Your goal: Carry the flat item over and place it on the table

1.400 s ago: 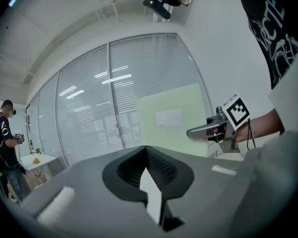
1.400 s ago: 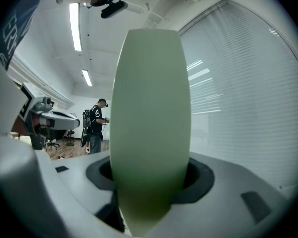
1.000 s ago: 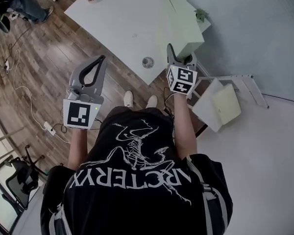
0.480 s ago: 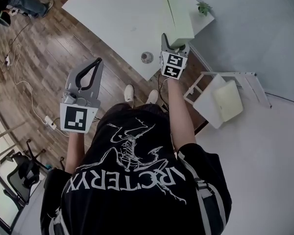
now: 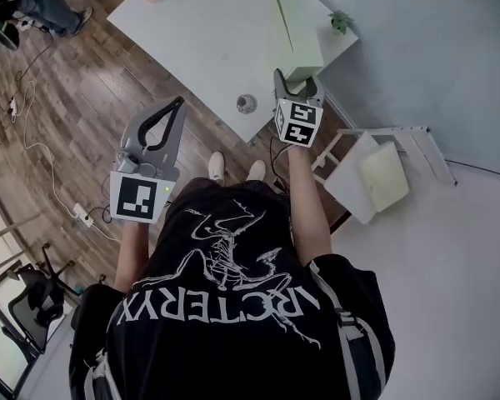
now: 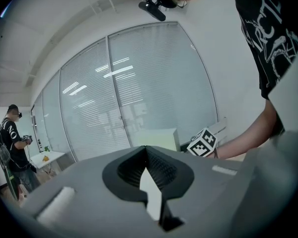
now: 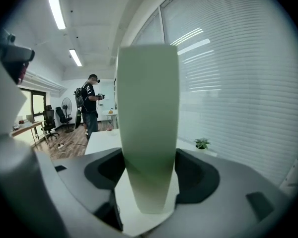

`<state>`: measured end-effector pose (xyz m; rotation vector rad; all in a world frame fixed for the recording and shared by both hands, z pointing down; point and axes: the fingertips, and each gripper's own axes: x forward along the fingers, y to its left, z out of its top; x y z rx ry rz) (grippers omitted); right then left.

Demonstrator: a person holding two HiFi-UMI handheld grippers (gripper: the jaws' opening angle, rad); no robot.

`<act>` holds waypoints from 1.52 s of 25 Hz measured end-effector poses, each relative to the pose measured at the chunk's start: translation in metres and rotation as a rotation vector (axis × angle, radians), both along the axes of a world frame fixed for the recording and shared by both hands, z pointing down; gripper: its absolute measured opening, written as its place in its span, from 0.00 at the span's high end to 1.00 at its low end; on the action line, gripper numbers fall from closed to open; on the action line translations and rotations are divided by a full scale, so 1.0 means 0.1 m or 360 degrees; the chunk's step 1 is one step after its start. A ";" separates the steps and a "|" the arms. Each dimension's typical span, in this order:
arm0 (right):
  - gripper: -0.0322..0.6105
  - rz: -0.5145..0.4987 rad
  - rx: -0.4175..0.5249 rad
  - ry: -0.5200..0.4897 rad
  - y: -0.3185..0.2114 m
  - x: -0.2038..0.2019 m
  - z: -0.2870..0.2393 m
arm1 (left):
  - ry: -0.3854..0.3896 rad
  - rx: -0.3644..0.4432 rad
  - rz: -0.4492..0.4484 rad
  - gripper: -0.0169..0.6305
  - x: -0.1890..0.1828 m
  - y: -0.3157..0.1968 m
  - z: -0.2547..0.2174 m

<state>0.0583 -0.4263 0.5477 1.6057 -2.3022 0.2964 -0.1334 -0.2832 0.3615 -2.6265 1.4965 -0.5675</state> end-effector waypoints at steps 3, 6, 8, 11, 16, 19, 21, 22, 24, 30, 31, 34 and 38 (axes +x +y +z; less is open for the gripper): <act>0.51 0.0022 0.0040 -0.0176 0.39 0.16 -0.45 | 0.0025 0.0014 0.0011 0.99 0.04 0.00 -0.03; 0.51 -0.0009 0.0097 -0.0398 0.78 0.27 -0.99 | 0.0052 0.0017 0.0037 0.99 0.11 -0.05 -0.03; 0.51 -0.0082 0.0127 -0.0483 0.92 0.29 -1.28 | 0.0075 0.0034 0.0064 0.99 0.18 -0.09 -0.05; 0.63 -0.0203 0.0253 -0.0498 1.03 0.29 -1.68 | 0.0086 0.0059 0.0117 0.99 0.31 -0.12 -0.08; 0.88 -0.0292 0.0369 -0.0362 1.09 0.26 -2.04 | 0.0101 0.0085 0.0165 0.99 0.49 -0.13 -0.13; 0.88 -0.0346 0.0456 -0.0237 1.13 0.15 -2.17 | 0.0117 0.0104 0.0174 0.99 0.53 -0.13 -0.16; 0.89 -0.0414 0.0540 -0.0222 1.17 0.05 -2.25 | 0.0126 0.0114 0.0172 0.99 0.53 -0.13 -0.18; 0.90 -0.0447 0.0592 -0.0207 1.20 0.00 -2.29 | 0.0129 0.0123 0.0172 0.99 0.53 -0.13 -0.20; 0.91 -0.0482 0.0718 -0.0123 1.25 -0.07 -2.39 | 0.0137 0.0143 0.0172 0.99 0.52 -0.13 -0.23; 0.93 -0.0398 0.0889 0.0062 1.15 -0.06 -2.46 | 0.0176 0.0191 0.0203 0.99 0.59 -0.16 -0.31; 0.93 -0.0386 0.0860 0.0019 1.12 -0.04 -2.45 | 0.0182 0.0201 0.0209 0.99 0.59 -0.17 -0.33; 0.93 -0.0316 0.0804 -0.0056 1.06 0.03 -2.44 | 0.0176 0.0229 0.0223 0.99 0.58 -0.19 -0.39; 0.93 -0.0245 0.0764 -0.0052 1.01 0.11 -2.39 | 0.0182 0.0247 0.0223 0.99 0.57 -0.21 -0.43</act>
